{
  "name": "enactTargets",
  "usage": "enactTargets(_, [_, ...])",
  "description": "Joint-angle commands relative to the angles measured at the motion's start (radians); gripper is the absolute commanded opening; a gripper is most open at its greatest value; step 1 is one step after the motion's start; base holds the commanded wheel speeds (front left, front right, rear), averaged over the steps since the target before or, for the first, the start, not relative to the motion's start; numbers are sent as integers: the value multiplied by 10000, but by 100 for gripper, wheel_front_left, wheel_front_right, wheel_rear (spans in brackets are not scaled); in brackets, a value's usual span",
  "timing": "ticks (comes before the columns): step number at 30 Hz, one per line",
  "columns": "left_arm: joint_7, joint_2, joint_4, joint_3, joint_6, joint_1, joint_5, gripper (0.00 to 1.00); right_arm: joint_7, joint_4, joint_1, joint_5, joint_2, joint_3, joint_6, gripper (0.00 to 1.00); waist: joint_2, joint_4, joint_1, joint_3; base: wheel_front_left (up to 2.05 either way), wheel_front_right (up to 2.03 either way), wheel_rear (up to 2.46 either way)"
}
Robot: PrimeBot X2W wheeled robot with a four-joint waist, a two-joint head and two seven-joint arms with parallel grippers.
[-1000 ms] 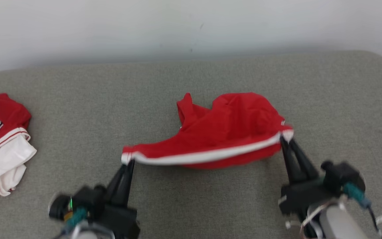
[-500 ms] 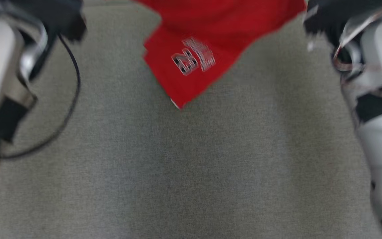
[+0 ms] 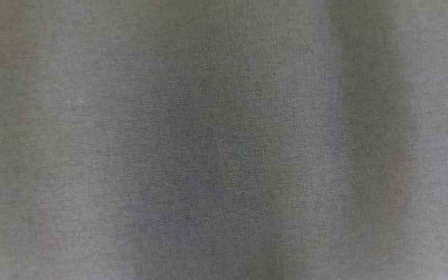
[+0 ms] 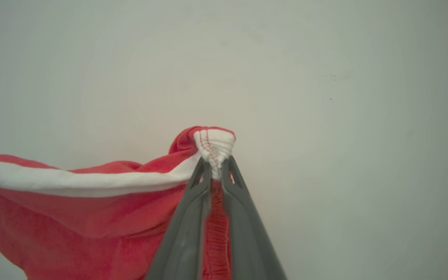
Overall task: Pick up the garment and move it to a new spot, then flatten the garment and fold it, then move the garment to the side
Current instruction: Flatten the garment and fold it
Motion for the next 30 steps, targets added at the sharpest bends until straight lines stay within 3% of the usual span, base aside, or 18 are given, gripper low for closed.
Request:
enactTargets(1, [-39,-42,180,-128,32,-369,-111,0,-45,160,-300,-99,18,111,-23,0,-3,-65,-4,199,0,0,0])
enactTargets(7, [-274,-182,1051,-489,32,-1387,-669,0,-236,861,-1191,-189,-146,532,-23,0,-3,-76,-4,276,0,0,0])
enactTargets(16, [-783,-82,1450,-1355,32,-744,-1338,0,-692,1631,-893,282,-191,835,-23,0,-3,-139,-4,179,0,0,0])
enactTargets(19, [-994,52,1251,-1749,32,-50,-1633,0,-974,1637,-279,530,-139,1073,-23,0,-3,-189,-4,-2,0,0,0])
enactTargets(24, [-1296,118,650,-1500,32,1720,-2297,0,-1333,1092,1498,1186,-431,1660,-23,0,-3,-120,-4,-581,0,0,0])
enactTargets(30, [-1311,321,-1983,163,748,5204,-2090,0,-1508,-588,4580,2305,-1095,2119,-23,0,-3,-62,-4,-1564,0,0,0])
